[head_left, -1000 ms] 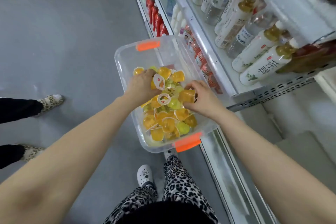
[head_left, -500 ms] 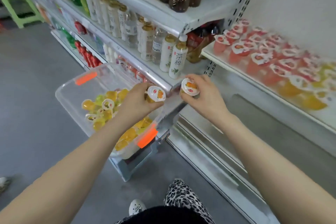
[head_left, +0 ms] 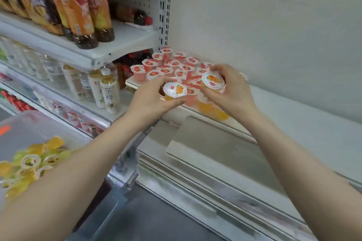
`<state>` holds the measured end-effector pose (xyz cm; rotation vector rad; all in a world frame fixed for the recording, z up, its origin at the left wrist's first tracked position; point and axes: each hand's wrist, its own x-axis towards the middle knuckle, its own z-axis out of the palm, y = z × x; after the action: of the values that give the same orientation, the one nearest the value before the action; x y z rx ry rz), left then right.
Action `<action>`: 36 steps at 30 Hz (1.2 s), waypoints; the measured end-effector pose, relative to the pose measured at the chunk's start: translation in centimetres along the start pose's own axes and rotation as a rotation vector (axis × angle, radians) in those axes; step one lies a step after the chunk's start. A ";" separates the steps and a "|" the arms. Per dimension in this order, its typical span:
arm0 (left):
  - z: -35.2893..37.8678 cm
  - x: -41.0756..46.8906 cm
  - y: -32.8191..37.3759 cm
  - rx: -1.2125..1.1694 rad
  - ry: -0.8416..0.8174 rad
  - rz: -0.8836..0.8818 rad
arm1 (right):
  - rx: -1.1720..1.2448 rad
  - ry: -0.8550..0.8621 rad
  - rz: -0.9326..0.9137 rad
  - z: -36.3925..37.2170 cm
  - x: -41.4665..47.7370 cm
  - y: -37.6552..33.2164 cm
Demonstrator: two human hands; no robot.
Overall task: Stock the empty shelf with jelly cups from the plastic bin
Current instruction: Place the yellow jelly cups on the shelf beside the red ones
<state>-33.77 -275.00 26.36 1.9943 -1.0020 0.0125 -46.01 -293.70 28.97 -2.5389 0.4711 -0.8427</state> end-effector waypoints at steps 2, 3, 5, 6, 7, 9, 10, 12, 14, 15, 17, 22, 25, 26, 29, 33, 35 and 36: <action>1.9 1.7 2.2 -0.024 0.034 0.010 | -0.003 0.012 0.024 -2.7 0.6 2.7; 2.8 2.4 3.2 -0.033 0.045 0.014 | -0.010 0.023 0.027 -3.9 0.9 4.0; 4.4 3.8 4.8 -0.050 0.060 0.024 | -0.016 0.039 0.042 -5.9 1.4 6.6; 5.3 4.5 5.4 -0.051 0.066 0.028 | -0.012 0.040 0.061 -6.8 1.6 7.8; 6.1 5.0 6.1 -0.045 0.069 0.031 | -0.014 0.040 0.084 -7.5 1.8 9.1; 7.6 6.0 7.2 -0.006 0.070 0.038 | -0.036 0.043 0.108 -8.4 2.2 11.6; 8.4 6.5 7.8 0.022 0.072 0.041 | -0.052 0.040 0.113 -8.6 2.3 12.9; 9.6 7.2 8.6 0.052 0.078 0.042 | -0.077 0.014 0.148 -8.6 2.5 15.1; 10.8 7.8 9.2 0.069 0.082 0.028 | -0.085 -0.026 0.203 -8.2 2.8 17.2; 11.1 8.1 9.3 0.073 0.078 0.025 | -0.087 -0.044 0.225 -7.8 2.8 18.0; 11.8 8.7 9.6 0.080 0.077 0.016 | -0.085 -0.085 0.239 -7.2 3.1 19.5; 12.5 10.1 10.4 0.091 0.075 0.004 | -0.092 -0.164 0.240 -5.2 4.0 21.7; 12.7 10.7 10.5 0.100 0.055 0.014 | -0.072 -0.158 0.234 -4.5 4.4 22.2; 12.8 10.8 10.5 0.104 0.046 0.016 | -0.065 -0.151 0.232 -4.3 4.5 22.3; 13.3 11.2 10.5 0.120 0.032 0.025 | -0.057 -0.133 0.221 -4.0 4.8 22.7; 14.2 11.6 11.1 0.126 0.004 0.042 | -0.056 -0.118 0.198 -3.7 4.8 23.0; 14.8 11.8 11.4 0.125 -0.015 0.048 | -0.056 -0.118 0.181 -3.7 4.8 23.3; 15.1 11.9 11.6 0.120 -0.025 0.050 | -0.055 -0.117 0.170 -3.7 4.8 23.4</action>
<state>-38.56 -296.69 29.51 2.0820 -1.0896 0.0767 -48.91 -316.79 22.53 -2.5377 0.6690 -0.6234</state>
